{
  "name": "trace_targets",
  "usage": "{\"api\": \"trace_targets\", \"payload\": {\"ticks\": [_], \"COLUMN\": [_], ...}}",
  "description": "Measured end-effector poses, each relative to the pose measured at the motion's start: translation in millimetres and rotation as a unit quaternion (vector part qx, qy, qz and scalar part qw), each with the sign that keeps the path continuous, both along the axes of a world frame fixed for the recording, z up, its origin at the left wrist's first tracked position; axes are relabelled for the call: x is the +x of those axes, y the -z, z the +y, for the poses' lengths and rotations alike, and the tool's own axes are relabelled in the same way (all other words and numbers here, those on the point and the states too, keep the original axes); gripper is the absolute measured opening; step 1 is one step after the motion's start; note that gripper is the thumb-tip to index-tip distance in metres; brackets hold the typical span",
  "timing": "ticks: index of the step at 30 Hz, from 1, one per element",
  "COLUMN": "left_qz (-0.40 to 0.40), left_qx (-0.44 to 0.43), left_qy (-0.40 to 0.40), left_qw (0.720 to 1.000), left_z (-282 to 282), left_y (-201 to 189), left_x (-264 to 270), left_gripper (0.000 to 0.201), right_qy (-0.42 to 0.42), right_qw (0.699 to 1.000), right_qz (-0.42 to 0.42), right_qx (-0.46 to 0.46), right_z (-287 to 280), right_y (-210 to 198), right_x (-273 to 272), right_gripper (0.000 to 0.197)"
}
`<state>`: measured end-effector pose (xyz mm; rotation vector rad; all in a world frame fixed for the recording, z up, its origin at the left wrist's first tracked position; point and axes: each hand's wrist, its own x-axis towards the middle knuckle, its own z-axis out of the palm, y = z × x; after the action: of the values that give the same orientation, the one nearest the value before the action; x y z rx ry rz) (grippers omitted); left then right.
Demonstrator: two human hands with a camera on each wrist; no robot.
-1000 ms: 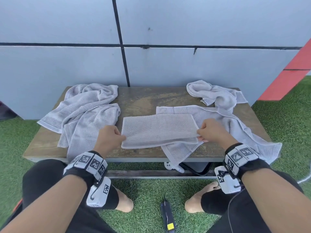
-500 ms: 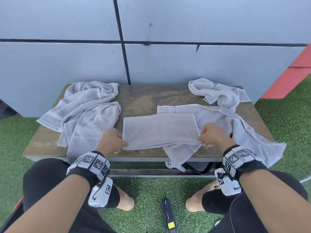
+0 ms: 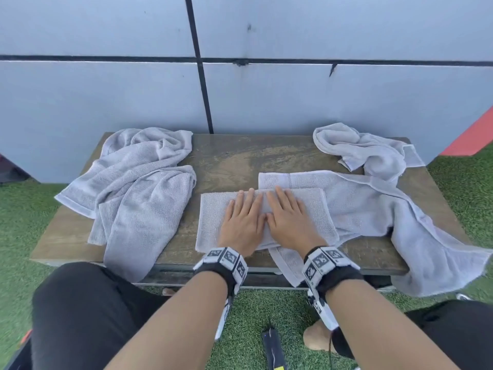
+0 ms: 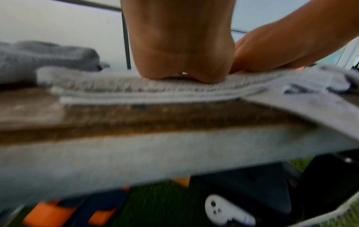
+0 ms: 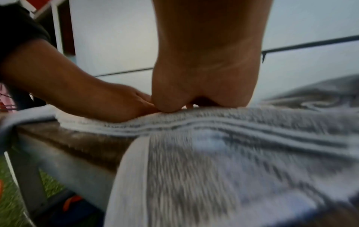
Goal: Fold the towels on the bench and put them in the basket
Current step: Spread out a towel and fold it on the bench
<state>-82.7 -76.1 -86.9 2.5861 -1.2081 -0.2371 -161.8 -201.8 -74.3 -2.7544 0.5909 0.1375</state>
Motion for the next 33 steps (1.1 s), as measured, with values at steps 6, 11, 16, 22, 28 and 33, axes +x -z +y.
{"api": "trace_targets", "payload": {"ticks": [6, 11, 16, 22, 28, 33], "left_qz": [-0.034, -0.035, -0.034, -0.037, -0.019, -0.008], "left_qx": [0.020, 0.013, 0.017, 0.015, 0.018, 0.037], "left_qy": [0.009, -0.010, -0.023, -0.046, -0.097, -0.109], "left_qw": [0.999, 0.999, 0.999, 0.998, 0.995, 0.993], "left_z": [1.9, 6.3, 21.8, 40.7, 59.0, 57.8], "left_y": [15.7, 16.5, 17.8, 20.0, 16.6, 11.6], "left_x": [6.8, 9.6, 20.4, 30.0, 32.0, 29.9], "left_gripper": [0.061, 0.063, 0.064, 0.061, 0.061, 0.061], "right_qy": [-0.008, 0.005, 0.032, 0.062, 0.089, 0.219], "right_qw": [1.000, 0.999, 0.998, 0.997, 0.995, 0.975], "right_qz": [0.005, -0.020, -0.031, -0.014, -0.020, -0.007], "right_qx": [-0.030, -0.039, -0.035, -0.041, -0.046, 0.041], "right_z": [-8.6, -9.5, -12.9, -22.9, -27.9, -34.2], "right_y": [16.5, 20.3, 20.6, 20.1, 18.8, 6.5], "right_x": [-3.1, -5.3, -10.7, -22.5, -31.1, -29.6], "right_gripper": [0.059, 0.058, 0.060, 0.060, 0.063, 0.074]}}
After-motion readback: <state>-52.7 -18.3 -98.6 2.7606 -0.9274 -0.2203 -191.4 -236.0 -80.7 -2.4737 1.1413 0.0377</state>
